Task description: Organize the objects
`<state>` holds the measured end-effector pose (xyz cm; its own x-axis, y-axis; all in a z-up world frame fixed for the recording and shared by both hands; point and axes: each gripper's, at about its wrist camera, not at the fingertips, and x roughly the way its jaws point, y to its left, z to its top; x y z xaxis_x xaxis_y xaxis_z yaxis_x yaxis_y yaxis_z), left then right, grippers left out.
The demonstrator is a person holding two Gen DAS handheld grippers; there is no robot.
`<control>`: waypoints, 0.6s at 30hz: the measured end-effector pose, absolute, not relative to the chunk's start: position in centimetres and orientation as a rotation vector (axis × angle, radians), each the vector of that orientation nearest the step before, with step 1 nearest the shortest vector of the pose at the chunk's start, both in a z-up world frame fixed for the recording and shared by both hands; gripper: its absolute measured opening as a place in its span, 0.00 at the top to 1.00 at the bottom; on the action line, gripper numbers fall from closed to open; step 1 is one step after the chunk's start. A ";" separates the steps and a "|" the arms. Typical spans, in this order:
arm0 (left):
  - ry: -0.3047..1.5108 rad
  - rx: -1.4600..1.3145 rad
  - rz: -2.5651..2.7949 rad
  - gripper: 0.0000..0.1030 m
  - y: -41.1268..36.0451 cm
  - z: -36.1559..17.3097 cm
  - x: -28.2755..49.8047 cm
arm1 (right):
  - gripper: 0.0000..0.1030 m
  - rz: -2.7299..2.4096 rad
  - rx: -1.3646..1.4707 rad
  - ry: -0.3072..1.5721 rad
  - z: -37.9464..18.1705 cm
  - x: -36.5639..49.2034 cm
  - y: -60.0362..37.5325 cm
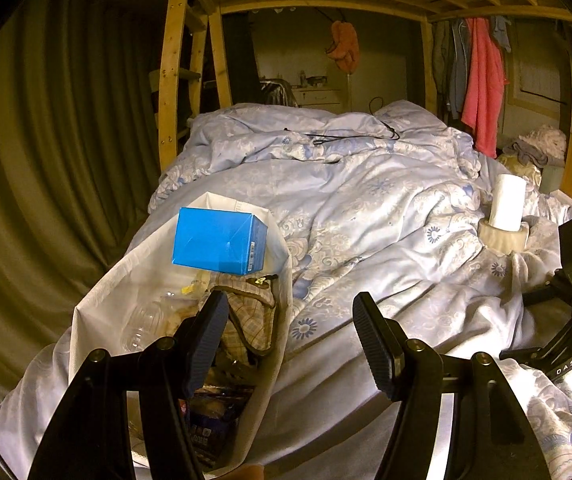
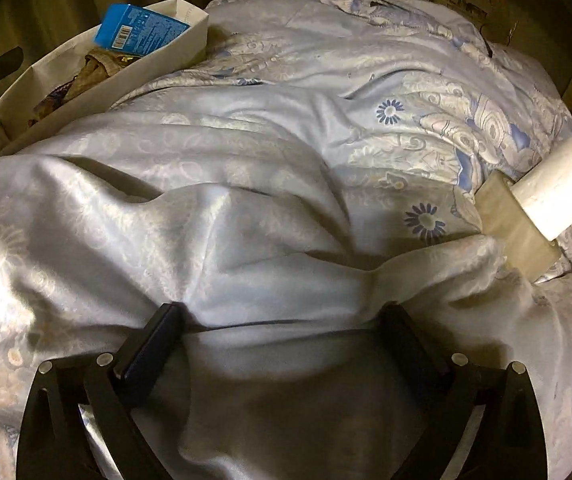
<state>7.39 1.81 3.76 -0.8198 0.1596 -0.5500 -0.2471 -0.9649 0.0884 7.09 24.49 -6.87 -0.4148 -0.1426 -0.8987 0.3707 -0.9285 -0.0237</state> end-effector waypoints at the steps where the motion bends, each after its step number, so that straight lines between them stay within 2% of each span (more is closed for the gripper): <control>1: 0.232 -0.828 2.799 0.38 1.8 3.8 7.4 | 0.01 -2.387 1.492 0.310 -7.0 7.0 24.5; 18: 0.202 -0.842 2.797 0.38 1.4 3.6 7.2 | 0.00 -2.374 1.514 0.291 -7.1 6.7 24.8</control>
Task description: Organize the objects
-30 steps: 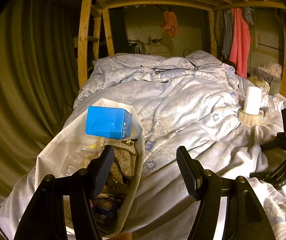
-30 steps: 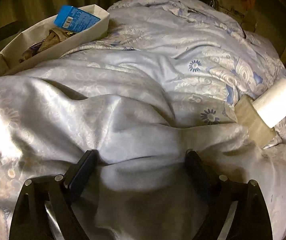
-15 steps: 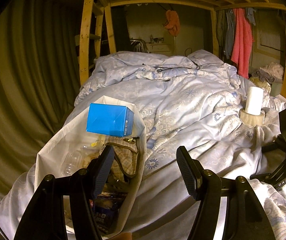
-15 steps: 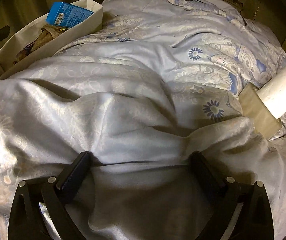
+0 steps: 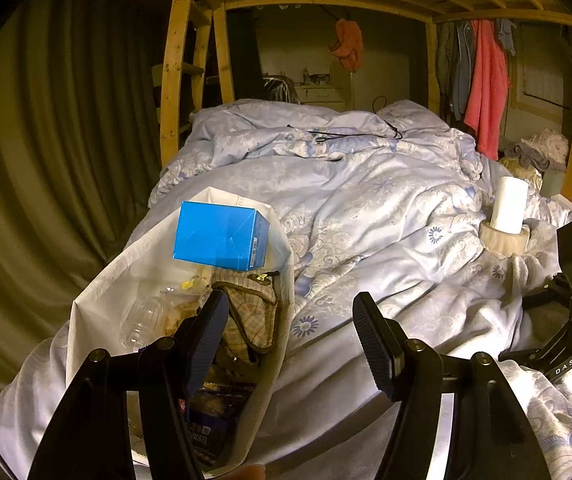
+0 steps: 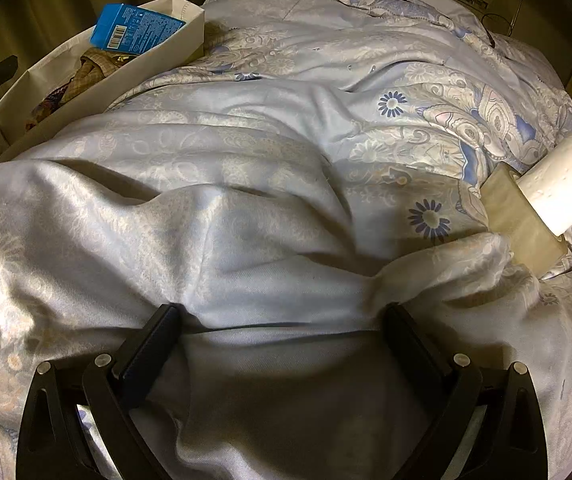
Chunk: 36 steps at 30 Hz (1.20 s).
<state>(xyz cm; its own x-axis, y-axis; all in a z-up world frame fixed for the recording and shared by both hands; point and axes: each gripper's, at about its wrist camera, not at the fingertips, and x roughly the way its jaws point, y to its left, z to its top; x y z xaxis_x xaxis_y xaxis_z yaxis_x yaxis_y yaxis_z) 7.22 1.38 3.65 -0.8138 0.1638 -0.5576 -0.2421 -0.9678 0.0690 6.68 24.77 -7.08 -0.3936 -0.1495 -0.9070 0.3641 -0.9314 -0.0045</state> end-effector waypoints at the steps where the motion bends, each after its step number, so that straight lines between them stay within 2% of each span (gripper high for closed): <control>1: 0.201 -0.838 2.797 0.38 1.4 3.6 7.3 | 0.00 -2.374 1.514 0.291 -7.1 6.7 24.8; 36: 0.234 -0.834 2.798 0.38 1.9 3.7 7.4 | 0.00 -2.377 1.516 0.289 -7.1 6.7 24.8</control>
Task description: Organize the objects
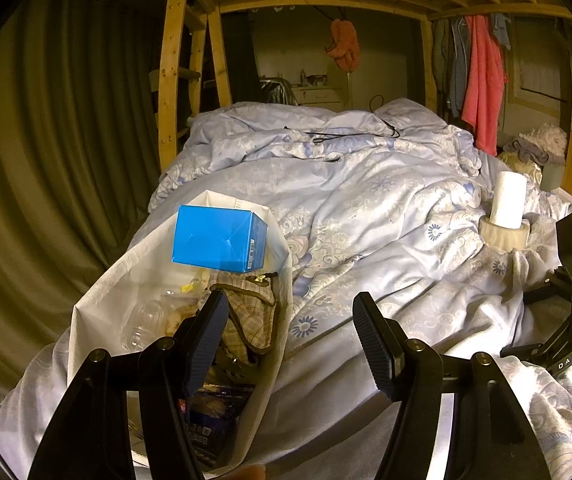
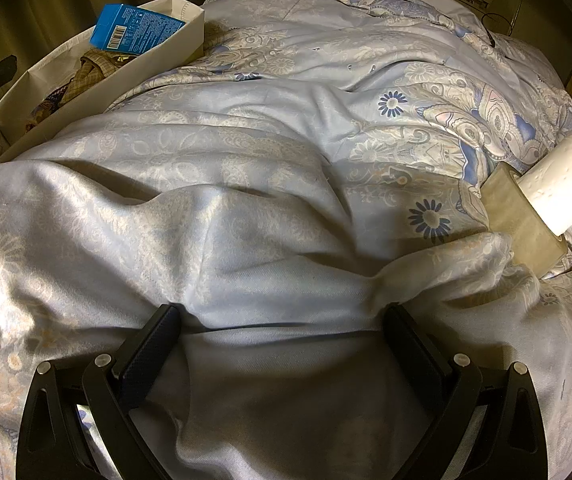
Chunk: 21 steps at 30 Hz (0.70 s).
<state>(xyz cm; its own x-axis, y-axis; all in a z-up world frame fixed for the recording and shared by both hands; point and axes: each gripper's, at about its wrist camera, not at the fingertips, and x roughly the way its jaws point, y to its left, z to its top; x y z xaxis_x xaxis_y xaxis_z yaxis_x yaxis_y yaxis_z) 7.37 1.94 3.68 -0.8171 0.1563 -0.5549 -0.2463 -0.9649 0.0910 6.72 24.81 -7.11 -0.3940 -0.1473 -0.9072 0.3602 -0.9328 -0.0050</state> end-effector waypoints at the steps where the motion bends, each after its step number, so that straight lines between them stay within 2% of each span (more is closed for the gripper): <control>1: 0.235 -0.832 2.799 0.38 1.9 3.7 7.4 | 0.00 -2.377 1.517 0.288 -7.1 6.7 24.8; 21: 0.246 -0.835 2.802 0.38 1.8 3.4 7.3 | 0.00 -2.380 1.519 0.286 -7.1 6.7 24.9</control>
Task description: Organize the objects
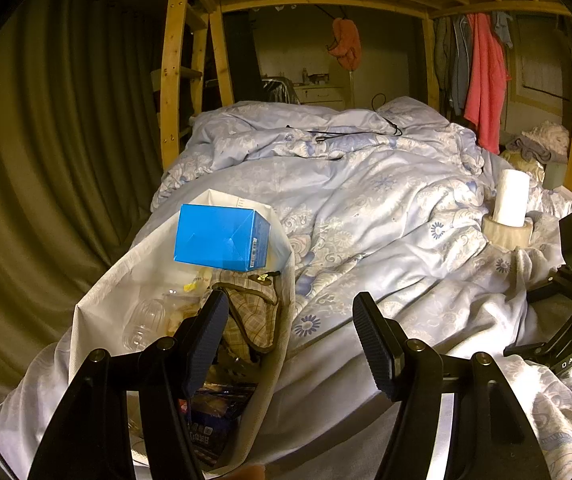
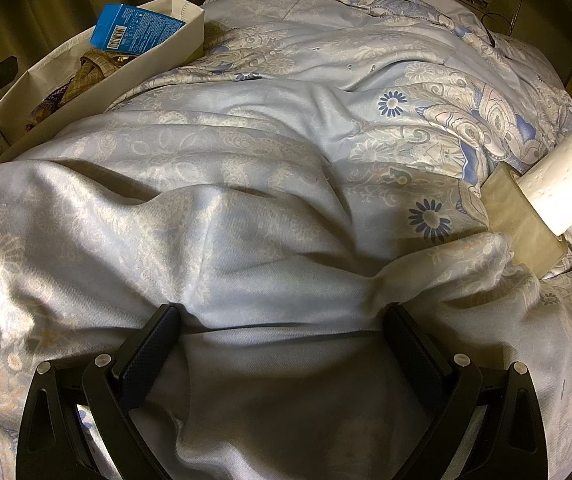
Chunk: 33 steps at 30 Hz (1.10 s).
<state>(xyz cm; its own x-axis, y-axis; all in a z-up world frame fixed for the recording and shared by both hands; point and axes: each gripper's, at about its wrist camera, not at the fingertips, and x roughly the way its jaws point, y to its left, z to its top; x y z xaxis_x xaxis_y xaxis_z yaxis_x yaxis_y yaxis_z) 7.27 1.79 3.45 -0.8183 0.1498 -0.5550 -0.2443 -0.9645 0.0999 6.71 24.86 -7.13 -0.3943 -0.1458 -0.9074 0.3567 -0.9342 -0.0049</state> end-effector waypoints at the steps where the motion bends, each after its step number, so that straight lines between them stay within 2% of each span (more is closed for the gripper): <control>1: 0.246 -0.834 2.802 0.38 1.8 3.5 7.3 | 0.00 -2.380 1.519 0.286 -7.1 6.7 24.9; 33: 0.249 -0.835 2.801 0.38 1.8 3.4 7.3 | 0.00 -2.386 1.524 0.280 -7.1 6.7 24.9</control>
<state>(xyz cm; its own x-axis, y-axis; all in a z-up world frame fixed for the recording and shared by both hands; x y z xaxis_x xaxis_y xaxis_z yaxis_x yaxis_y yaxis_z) 7.33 1.80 3.37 -0.8183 0.1494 -0.5550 -0.2449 -0.9642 0.1017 6.71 24.92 -7.14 -0.3953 -0.1420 -0.9075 0.3481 -0.9375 -0.0049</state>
